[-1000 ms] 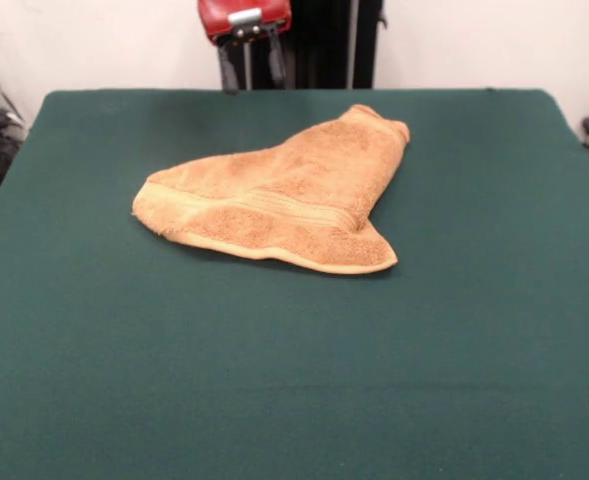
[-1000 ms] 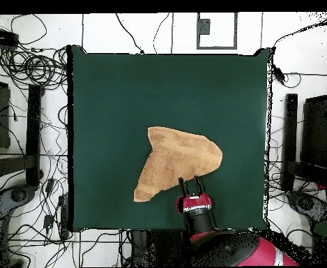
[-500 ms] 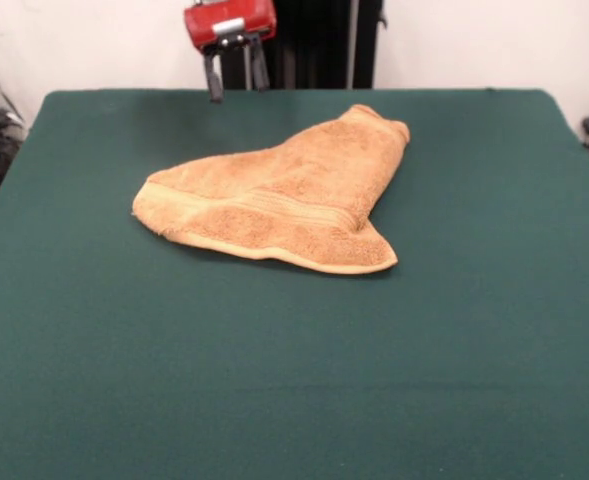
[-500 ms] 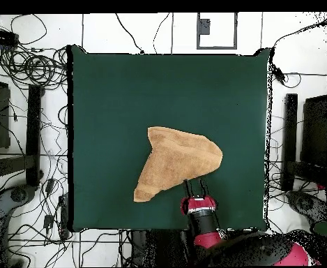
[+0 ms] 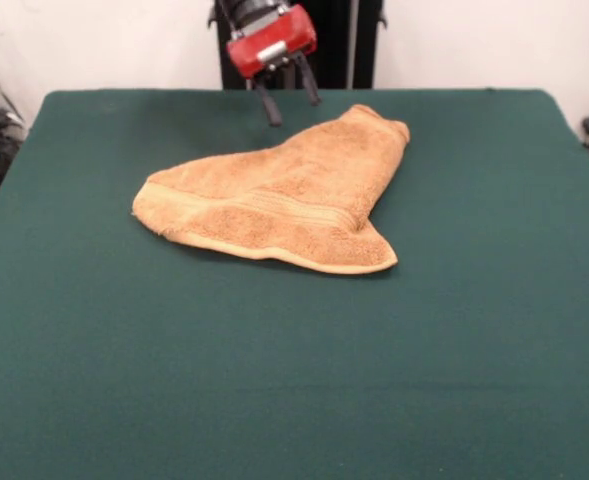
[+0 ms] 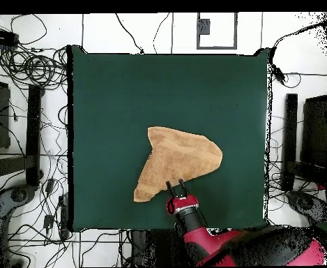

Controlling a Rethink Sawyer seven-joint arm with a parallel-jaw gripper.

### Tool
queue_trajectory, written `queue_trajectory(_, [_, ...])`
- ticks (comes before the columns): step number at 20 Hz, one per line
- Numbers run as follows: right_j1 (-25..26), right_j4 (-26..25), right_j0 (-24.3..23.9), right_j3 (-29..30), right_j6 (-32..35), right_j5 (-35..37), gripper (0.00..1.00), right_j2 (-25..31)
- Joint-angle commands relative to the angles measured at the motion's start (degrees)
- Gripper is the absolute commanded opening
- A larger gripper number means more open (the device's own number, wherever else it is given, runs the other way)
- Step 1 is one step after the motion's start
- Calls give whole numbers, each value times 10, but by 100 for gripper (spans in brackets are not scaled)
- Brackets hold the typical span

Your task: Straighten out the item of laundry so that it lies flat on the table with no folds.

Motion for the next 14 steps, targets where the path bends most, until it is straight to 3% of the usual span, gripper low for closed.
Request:
queue_trajectory(1, [49,23,8,-81,169,56,100,118])
queue_trajectory(11, [14,37,20,-58,169,92,100,149])
queue_trajectory(14, [15,122,15,-14,158,82,100,135])
